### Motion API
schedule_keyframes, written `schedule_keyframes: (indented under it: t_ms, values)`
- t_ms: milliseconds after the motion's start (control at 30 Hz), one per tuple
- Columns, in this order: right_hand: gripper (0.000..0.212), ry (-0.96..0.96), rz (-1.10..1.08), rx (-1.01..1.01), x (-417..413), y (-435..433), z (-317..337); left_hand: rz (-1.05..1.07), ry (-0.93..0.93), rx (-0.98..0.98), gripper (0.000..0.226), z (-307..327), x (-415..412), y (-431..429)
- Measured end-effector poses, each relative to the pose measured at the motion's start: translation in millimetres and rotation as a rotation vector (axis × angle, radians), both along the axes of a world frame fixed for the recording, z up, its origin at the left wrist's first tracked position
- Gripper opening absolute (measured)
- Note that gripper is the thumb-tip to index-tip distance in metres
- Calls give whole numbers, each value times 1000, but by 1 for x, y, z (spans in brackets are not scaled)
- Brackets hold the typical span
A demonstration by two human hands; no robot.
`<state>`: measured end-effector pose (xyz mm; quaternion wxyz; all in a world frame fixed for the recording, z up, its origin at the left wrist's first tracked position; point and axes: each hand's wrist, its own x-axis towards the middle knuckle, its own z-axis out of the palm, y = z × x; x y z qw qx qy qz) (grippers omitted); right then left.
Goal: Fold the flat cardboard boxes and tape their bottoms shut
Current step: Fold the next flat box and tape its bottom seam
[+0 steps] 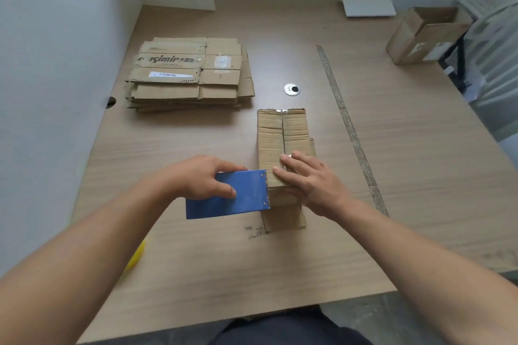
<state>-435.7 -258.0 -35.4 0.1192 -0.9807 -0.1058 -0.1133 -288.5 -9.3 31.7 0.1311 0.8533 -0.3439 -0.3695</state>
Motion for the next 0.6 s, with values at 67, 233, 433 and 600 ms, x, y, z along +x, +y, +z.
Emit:
schedule_keyframes:
  t_ms: [67,233,433,600]
  values:
    - [50,5,-22,3,-1,5,-7,9,5,-15,60,-3,-1,2]
    - [47,-10,-115,-3,-7,16,-18,3,-10,-25,61,-3,-2,10]
    - [48,-50,-99,-22,-6,9,-22,11,57,-47,66,8,1,37]
    - [52,-4,-94,-9,-4,11,-20,81,45,-32,59,13,9,72]
